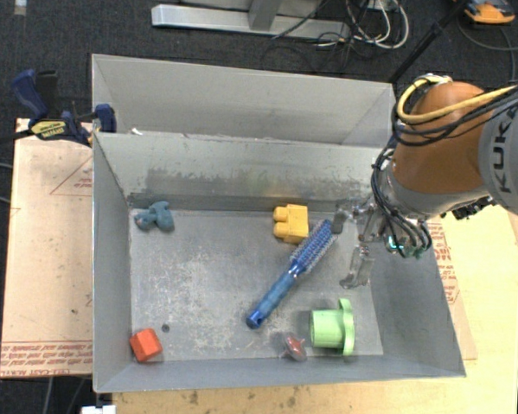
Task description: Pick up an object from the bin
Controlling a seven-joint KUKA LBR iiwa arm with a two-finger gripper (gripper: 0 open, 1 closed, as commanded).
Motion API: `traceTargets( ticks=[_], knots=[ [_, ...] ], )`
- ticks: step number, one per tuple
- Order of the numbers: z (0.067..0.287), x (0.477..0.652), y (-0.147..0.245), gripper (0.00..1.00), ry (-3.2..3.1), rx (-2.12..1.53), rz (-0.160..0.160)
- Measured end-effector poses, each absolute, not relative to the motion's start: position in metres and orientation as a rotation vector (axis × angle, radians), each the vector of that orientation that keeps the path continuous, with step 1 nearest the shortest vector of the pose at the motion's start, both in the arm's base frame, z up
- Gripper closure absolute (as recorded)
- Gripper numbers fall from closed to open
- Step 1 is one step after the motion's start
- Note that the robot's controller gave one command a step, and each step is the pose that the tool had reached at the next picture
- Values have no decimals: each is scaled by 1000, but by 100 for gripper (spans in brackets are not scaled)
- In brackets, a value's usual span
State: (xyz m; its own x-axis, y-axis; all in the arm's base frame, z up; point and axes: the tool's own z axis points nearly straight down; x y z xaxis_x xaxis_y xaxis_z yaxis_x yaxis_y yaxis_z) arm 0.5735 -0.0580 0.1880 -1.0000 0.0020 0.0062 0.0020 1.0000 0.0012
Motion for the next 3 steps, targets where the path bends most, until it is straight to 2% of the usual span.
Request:
traceTargets(
  ticks=[1,2,3],
  knots=[
    [72,615,-38,0,-3093,609,0],
    [101,613,-28,0,-3036,831,0],
    [106,616,-37,0,-2989,981,1]
  ],
)
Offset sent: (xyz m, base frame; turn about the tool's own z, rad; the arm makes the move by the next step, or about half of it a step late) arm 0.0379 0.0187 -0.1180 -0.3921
